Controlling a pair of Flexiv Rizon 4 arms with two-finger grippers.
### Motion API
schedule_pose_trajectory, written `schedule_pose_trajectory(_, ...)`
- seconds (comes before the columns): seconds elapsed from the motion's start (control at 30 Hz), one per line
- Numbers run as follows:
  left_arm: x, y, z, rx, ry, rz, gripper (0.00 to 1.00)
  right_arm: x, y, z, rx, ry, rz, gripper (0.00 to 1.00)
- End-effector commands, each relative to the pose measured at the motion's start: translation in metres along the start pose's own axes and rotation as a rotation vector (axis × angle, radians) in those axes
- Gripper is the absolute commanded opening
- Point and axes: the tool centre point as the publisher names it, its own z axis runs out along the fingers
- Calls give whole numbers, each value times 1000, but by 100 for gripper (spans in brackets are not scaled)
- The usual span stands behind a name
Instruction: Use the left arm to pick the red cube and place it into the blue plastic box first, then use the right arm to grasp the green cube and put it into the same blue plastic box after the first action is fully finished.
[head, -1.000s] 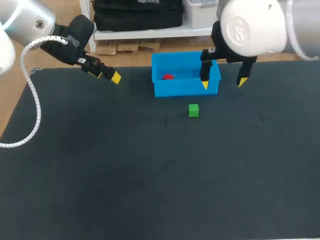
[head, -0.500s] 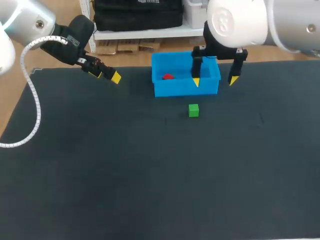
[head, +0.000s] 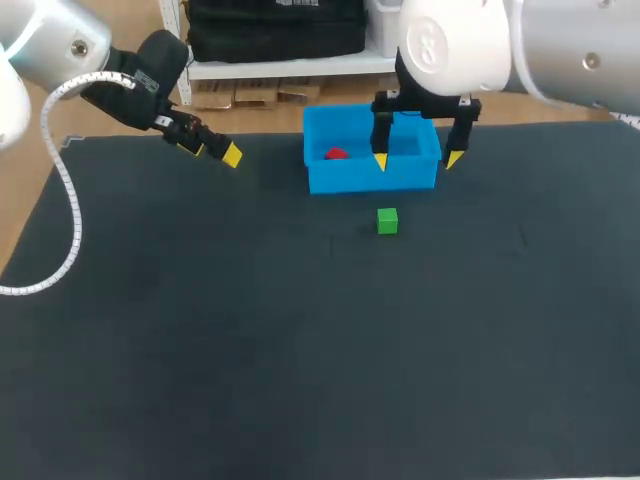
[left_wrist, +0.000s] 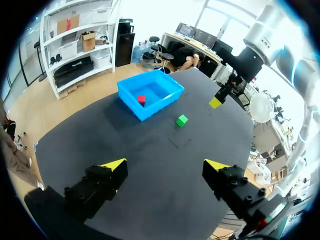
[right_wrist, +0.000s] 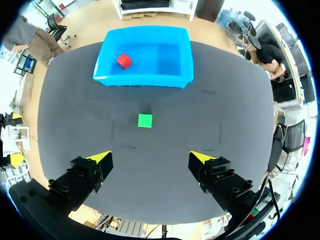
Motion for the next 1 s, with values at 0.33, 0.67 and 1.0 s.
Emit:
schedule_pose_trajectory(0.33,1,1,0,3,-5,3,100,-19,15,6,22,31,-9,100)
schedule_pose_trajectory(0.67,1,1,0,3,-5,3,100,-29,26,11,22,33,-37,100)
schedule_pose_trajectory(1.0,1,1,0,3,-5,3,100,-30,20,26,12,34,-38,100)
